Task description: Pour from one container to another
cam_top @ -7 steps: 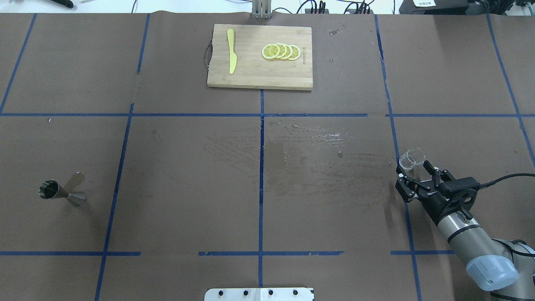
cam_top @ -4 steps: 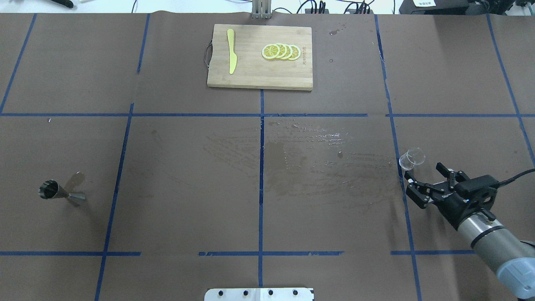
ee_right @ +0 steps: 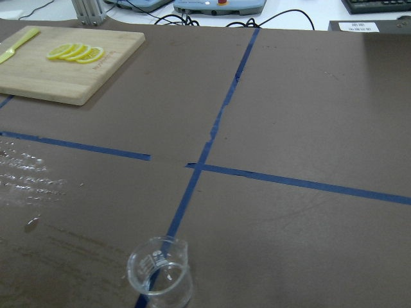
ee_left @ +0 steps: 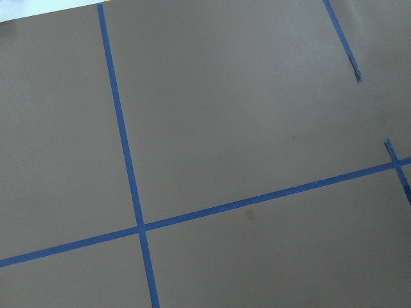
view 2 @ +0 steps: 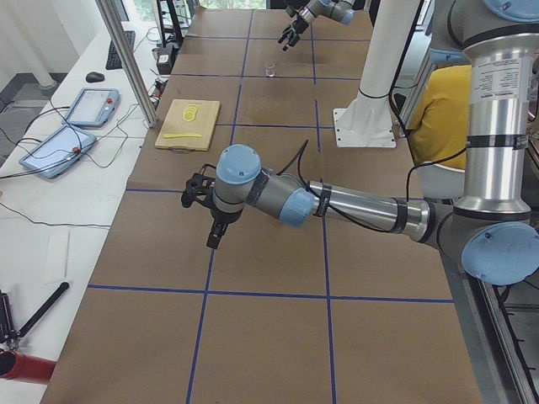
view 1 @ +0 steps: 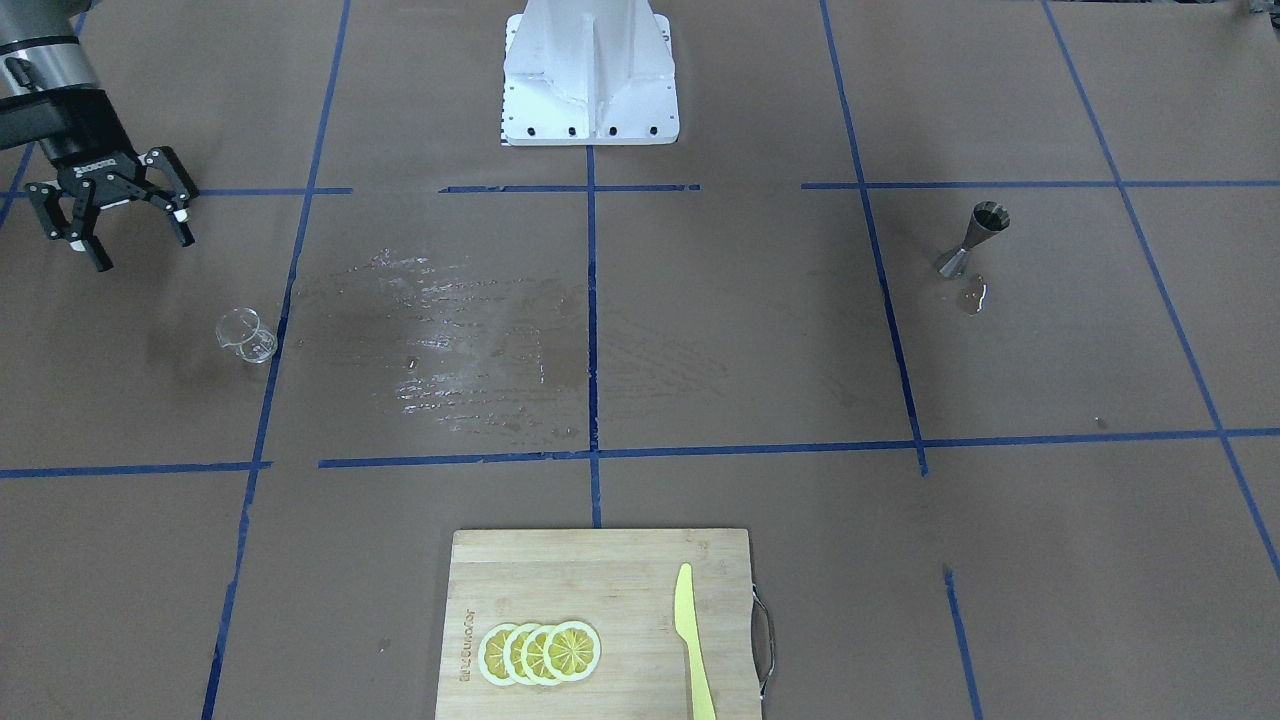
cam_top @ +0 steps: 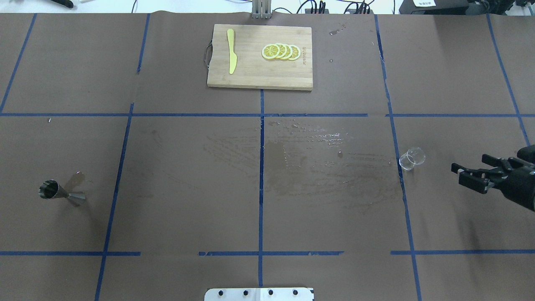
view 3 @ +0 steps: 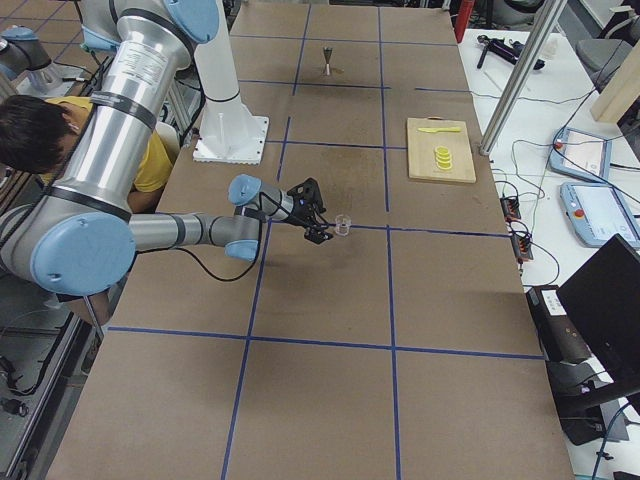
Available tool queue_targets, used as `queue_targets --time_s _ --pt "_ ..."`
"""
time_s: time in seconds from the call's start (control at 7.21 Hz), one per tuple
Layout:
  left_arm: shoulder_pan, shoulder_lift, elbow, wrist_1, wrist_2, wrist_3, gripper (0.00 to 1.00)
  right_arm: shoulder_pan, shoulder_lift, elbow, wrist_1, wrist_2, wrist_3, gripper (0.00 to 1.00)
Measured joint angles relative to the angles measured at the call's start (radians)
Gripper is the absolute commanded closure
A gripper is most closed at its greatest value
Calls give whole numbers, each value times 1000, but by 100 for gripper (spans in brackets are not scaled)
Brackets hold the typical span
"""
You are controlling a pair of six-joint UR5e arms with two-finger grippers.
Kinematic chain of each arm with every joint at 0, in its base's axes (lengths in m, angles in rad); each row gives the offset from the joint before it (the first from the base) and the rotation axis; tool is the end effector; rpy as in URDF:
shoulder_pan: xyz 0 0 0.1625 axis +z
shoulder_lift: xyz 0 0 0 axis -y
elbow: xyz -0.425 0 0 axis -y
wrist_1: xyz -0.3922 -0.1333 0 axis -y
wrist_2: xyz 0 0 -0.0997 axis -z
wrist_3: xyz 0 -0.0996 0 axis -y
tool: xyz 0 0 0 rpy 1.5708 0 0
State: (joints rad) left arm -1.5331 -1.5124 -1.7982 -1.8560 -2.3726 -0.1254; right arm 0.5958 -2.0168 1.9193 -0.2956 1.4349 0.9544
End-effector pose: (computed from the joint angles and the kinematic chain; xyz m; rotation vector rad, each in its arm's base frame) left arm -0.0435 -0.4838 0.5393 0.3635 0.8192 0.1003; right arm -0.1960 -0.3103 0.5298 0.7682 -0.8980 0.0619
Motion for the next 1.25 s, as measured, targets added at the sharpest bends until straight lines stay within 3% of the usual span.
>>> queue_targets --time_s 0.28,0.42,0.56,0.97,1.25 --pt "1 30 12 0 25 -1 0 362 71 -3 -198 408 -198 0" --pt "2 37 29 0 29 -3 0 517 127 -4 -364 570 -335 0" --pt "3 39 47 0 31 -4 0 633 170 -5 -540 678 -484 0" --pt "4 23 58 7 33 2 0 843 272 -15 -1073 892 -779 0" --pt "2 15 51 43 32 38 0 869 306 -19 -1320 948 -848 0"
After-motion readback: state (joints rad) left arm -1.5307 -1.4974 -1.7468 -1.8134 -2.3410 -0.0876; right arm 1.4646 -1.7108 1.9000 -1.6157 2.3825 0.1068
